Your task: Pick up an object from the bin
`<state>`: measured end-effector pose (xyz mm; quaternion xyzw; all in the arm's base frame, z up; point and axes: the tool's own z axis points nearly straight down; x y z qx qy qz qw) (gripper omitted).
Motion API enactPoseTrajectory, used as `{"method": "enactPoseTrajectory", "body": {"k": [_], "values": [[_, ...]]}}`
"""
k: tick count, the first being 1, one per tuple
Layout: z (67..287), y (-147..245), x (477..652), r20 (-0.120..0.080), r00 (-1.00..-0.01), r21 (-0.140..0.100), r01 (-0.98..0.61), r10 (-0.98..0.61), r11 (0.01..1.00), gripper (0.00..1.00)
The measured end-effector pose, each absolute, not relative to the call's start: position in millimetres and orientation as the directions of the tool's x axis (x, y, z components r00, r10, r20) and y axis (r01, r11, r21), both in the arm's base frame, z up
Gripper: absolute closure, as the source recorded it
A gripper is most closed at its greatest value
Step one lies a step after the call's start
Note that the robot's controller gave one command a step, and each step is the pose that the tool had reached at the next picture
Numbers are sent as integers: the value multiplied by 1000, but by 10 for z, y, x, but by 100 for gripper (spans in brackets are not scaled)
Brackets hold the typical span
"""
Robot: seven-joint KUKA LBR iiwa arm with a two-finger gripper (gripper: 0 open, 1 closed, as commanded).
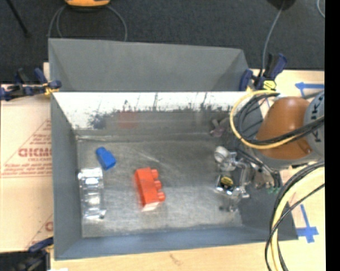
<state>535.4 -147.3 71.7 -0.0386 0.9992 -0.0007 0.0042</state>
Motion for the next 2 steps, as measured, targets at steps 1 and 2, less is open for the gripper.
{"method": "enactPoseTrajectory", "body": {"k": [1,2], "values": [[764,-1473,5381,-17,-997,-6,-81,-81,997,100],[2287,-1464,5419,-11,-983,-7,-185,-185,983,100]]}}
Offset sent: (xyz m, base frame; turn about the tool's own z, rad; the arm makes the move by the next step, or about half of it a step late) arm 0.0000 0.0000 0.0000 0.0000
